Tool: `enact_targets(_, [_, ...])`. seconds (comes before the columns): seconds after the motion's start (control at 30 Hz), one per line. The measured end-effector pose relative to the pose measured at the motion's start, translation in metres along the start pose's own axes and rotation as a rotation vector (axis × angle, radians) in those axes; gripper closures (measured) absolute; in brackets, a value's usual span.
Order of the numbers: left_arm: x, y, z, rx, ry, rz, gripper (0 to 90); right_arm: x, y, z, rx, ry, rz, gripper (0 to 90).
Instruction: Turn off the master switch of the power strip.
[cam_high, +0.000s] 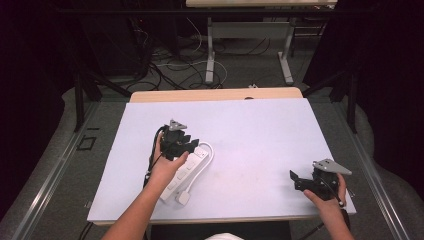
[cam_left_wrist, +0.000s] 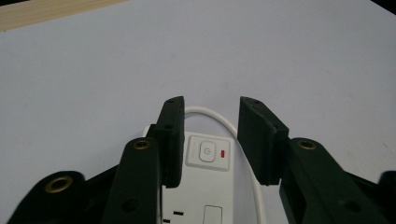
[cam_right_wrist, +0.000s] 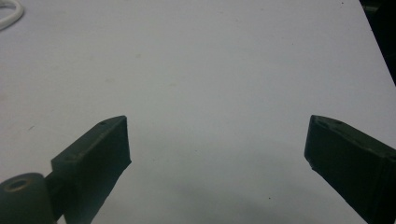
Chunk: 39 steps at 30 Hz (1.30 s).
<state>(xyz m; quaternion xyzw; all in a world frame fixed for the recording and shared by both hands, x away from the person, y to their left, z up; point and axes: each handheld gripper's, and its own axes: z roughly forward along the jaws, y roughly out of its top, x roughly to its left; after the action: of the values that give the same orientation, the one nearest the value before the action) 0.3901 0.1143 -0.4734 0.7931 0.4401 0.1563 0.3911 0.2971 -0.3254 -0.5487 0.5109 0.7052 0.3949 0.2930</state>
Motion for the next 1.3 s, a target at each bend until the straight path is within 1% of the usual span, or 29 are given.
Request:
enact_targets(0.03, [0.000,0.000,0.001,0.009,0.004,0.002,65.0,0.000,0.000,0.000,0.000,0.000,0.000,6.4])
enact_targets(0.07, [-0.001,0.000,0.004,0.009,-0.003,-0.001,66.9,0.000,0.000,0.000,-0.003,0.003,0.001,6.4])
enact_targets(0.17, [-0.002,0.000,0.007,0.006,0.002,0.001,71.0,0.000,0.000,0.001,-0.001,0.006,0.002,6.4])
enact_targets(0.2, [-0.002,0.000,0.009,0.011,0.014,0.006,72.6,0.000,0.000,0.001,-0.001,0.006,0.003,6.4])
enact_targets(0.23, [-0.002,0.000,0.009,0.018,0.016,0.008,74.3,0.000,0.000,0.001,-0.001,0.006,0.003,6.5])
enact_targets(0.33, [-0.002,0.000,0.012,0.018,0.014,0.002,79.5,0.000,0.000,0.001,0.001,0.007,0.003,6.5])
enact_targets(0.37, [-0.002,0.000,0.013,0.028,0.013,0.003,81.1,0.000,0.000,0.001,0.001,0.008,0.003,6.5])
enact_targets(0.4, [-0.003,0.000,0.014,0.025,0.013,-0.003,82.0,0.000,0.000,0.001,0.001,0.008,0.003,6.4])
enact_targets(0.47, [-0.003,0.000,0.015,0.038,0.017,-0.005,84.2,0.000,0.000,0.001,0.000,0.008,0.003,6.5])
enact_targets(0.63, [-0.002,-0.001,0.019,0.048,0.012,-0.007,89.6,-0.001,0.000,0.000,0.005,0.004,0.003,6.5])
enact_targets(0.73, [-0.003,-0.003,0.023,0.068,0.004,-0.014,90.0,-0.001,0.000,0.000,0.004,0.004,0.004,6.5])
enact_targets(0.77, [-0.003,-0.003,0.023,0.068,0.004,-0.014,90.0,-0.001,-0.001,0.001,-0.007,-0.001,0.005,6.5])
enact_targets(0.83, [-0.003,-0.003,0.025,0.084,0.003,-0.012,90.0,-0.001,-0.001,0.001,-0.004,0.000,0.004,6.5])
enact_targets(0.87, [-0.003,-0.003,0.026,0.080,0.004,-0.014,90.0,0.000,-0.001,0.001,-0.005,0.000,0.007,6.5])
enact_targets(0.97, [-0.003,-0.004,0.027,0.090,0.003,-0.012,90.0,-0.001,-0.001,0.001,0.000,0.002,0.005,6.5])
enact_targets(1.0, [-0.003,-0.004,0.028,0.093,0.007,-0.021,90.0,-0.001,-0.001,0.000,0.006,0.006,0.004,6.5])
enact_targets(1.07, [-0.003,-0.005,0.032,0.108,0.004,-0.014,90.0,0.000,0.000,0.000,0.007,0.009,0.007,6.5])
enact_targets(1.1, [-0.003,-0.006,0.033,0.113,0.004,-0.020,90.0,0.000,-0.001,0.000,0.008,0.009,0.007,6.5])
enact_targets(1.2, [-0.003,-0.007,0.035,0.117,0.003,-0.021,90.0,-0.001,-0.001,0.001,0.007,0.012,0.006,6.5])
enact_targets(1.23, [-0.003,-0.007,0.037,0.128,0.009,-0.027,90.0,0.000,-0.001,0.001,0.009,0.011,0.009,6.5])
enact_targets(1.27, [-0.003,-0.008,0.039,0.125,0.007,-0.024,90.0,0.000,-0.001,0.000,0.008,0.010,0.009,6.5])
enact_targets(1.3, [-0.003,-0.008,0.039,0.132,0.012,-0.034,90.0,0.000,-0.001,0.001,0.004,0.014,0.010,6.5])
